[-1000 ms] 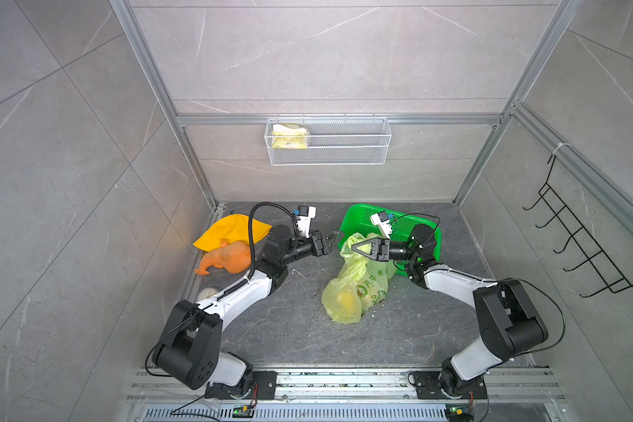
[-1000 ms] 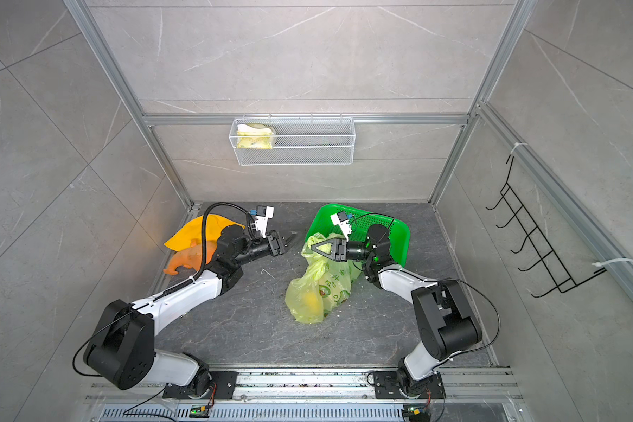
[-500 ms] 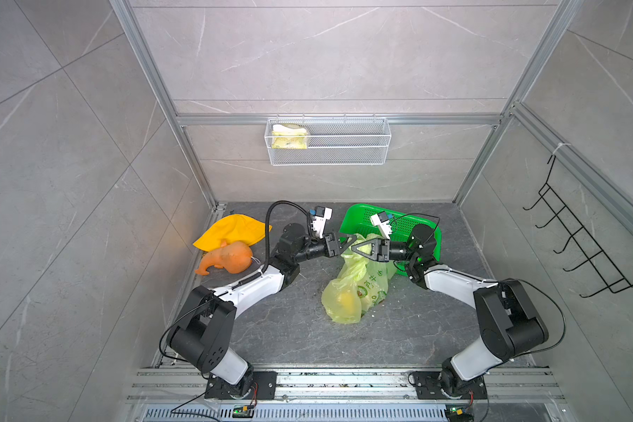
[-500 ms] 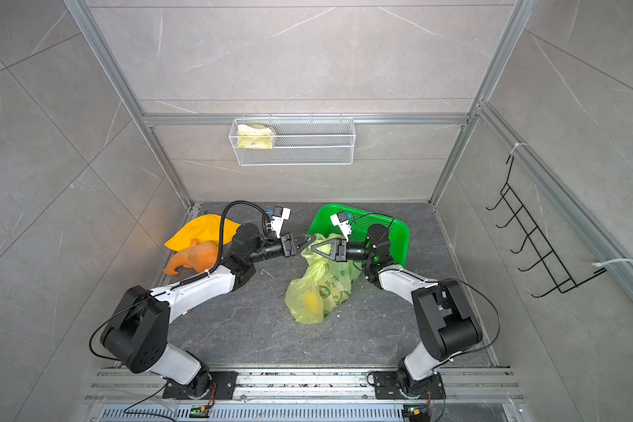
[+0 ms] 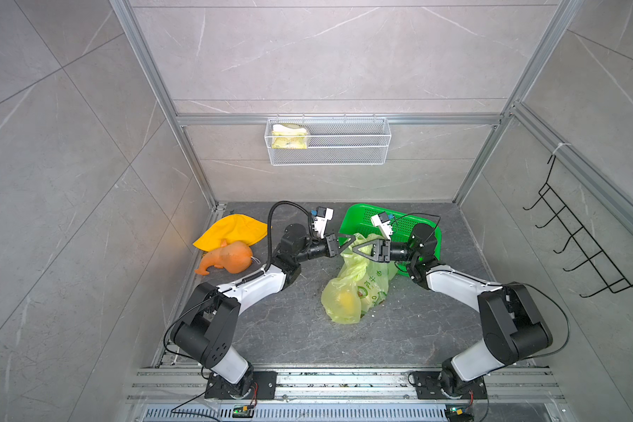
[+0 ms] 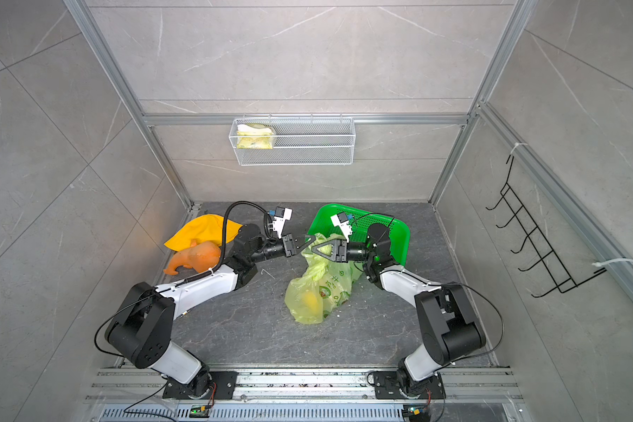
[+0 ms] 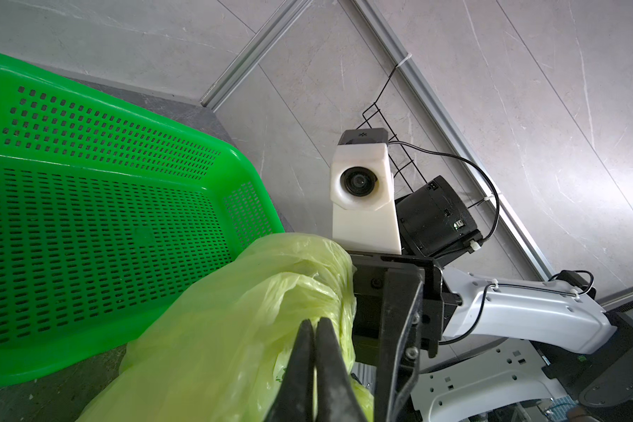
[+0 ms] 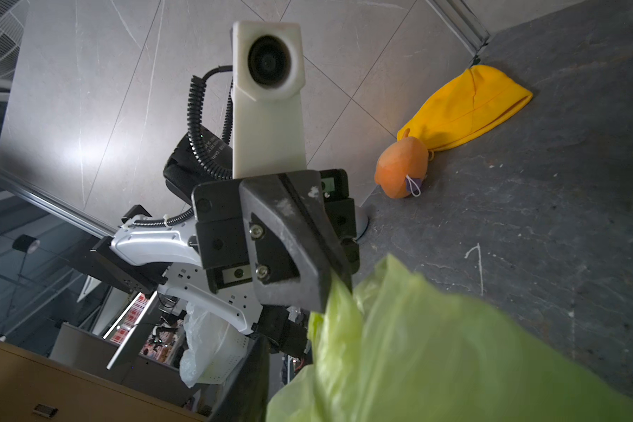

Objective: Place the pears into plastic bags & tie knots
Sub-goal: Tie the plastic bag at the center of the board.

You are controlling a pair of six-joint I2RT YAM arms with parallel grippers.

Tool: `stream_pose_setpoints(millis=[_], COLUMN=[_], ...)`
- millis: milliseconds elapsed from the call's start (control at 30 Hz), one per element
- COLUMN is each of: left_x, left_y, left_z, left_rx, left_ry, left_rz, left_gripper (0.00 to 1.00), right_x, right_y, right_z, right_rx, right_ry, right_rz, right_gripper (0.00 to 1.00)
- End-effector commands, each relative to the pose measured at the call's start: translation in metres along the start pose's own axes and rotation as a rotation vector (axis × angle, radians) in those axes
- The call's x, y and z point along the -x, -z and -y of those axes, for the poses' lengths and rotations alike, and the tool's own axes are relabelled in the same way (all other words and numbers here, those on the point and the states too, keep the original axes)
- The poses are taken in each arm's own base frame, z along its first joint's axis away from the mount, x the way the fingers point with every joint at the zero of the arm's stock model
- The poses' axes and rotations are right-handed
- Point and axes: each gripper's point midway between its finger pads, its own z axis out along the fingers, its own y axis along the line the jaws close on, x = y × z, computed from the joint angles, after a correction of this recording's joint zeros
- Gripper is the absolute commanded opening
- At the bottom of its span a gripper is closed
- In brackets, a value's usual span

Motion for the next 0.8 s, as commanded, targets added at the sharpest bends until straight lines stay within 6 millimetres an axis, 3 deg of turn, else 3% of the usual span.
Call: stream_pose_setpoints(millis=[0, 133, 367, 767], left_x=[0.019, 0.021, 0.021, 0.021], left_y=[0.004, 0.006, 0.005, 0.003], left_z=[0.014, 0.013, 0.013, 0.011], left_rx=[-0.018, -0.004, -0.011, -0.018], left_ry=[-0.061, -0.075, -0.08, -0.077], left_rz=[0.086, 0.106, 0.106, 0.103], left_gripper=[0.0, 0.0, 0.0, 0.0], right_x=[-0.014, -0.035, -0.061, -0.065], right_y=[0.012, 0.027, 0.04, 0.014], right_z=[-0.005, -0.011, -0.008, -0.012], right_rx=[-0.094, -0.201, -0.272, -0.253], right_ry=[-0.001, -0.003, -0.04, -0.014], right_rz=[-0.011, -0.023, -0.029, -0.085], right_gripper=[0.48, 0.54, 0.56, 0.57])
